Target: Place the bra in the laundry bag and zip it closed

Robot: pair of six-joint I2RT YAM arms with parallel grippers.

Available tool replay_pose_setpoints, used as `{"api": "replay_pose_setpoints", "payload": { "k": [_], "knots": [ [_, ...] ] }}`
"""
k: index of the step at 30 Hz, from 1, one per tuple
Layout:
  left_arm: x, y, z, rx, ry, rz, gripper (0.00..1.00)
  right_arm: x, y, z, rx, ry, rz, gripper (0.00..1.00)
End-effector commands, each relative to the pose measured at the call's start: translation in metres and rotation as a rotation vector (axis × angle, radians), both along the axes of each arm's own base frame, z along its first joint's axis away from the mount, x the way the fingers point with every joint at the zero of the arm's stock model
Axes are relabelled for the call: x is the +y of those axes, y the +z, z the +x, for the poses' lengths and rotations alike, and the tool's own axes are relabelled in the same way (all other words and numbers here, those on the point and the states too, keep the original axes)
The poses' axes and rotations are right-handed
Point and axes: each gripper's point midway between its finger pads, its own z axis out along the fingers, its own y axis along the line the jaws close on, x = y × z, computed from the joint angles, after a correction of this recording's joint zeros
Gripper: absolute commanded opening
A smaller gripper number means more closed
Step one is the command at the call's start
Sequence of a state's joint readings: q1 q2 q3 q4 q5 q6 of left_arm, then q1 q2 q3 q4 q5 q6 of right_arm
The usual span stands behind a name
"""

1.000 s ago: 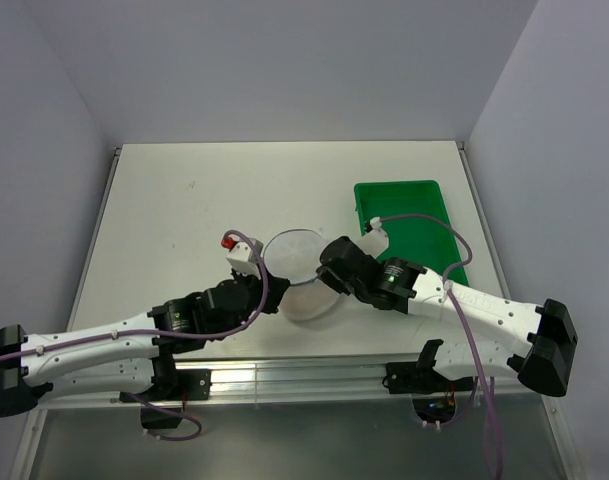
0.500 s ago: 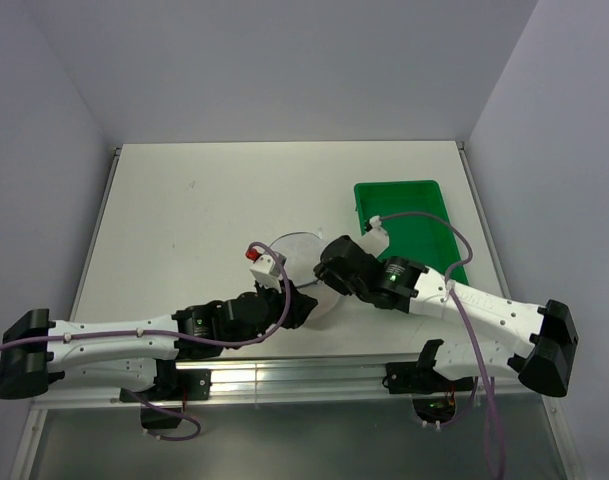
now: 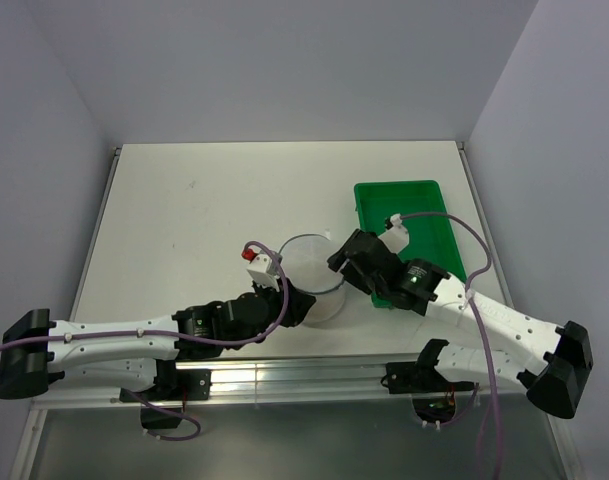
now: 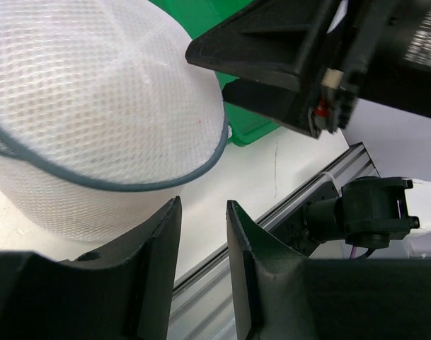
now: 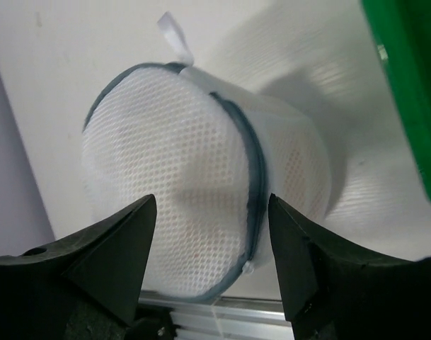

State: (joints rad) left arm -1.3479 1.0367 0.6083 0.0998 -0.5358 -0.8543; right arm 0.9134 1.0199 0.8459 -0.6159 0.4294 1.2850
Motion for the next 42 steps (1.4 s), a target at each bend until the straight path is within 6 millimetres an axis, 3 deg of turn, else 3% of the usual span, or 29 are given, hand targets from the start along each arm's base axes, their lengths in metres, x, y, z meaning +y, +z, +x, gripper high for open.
{"api": "replay_pose_setpoints", "payload": {
  "k": [1,13,19,26,42],
  "knots": [
    [-0.005,0.011,-0.001,-0.01,-0.006,-0.038,0.38,-0.011,-0.007,0.008,-0.011,0.023,-0.026,0.71],
    [-0.012,0.019,-0.009,-0.001,-0.051,-0.067,0.37,-0.027,-0.006,0.027,-0.084,0.127,-0.042,0.72],
    [-0.017,0.022,-0.012,0.0,-0.073,-0.068,0.36,-0.014,-0.006,0.033,-0.144,0.253,-0.02,0.72],
    [-0.018,0.027,-0.015,-0.003,-0.089,-0.075,0.36,-0.034,-0.011,0.037,-0.174,0.272,-0.02,0.76],
    [-0.035,0.031,-0.031,0.011,-0.184,-0.093,0.37,-0.004,-0.025,0.02,-0.167,0.493,0.163,0.76]
  ]
}}
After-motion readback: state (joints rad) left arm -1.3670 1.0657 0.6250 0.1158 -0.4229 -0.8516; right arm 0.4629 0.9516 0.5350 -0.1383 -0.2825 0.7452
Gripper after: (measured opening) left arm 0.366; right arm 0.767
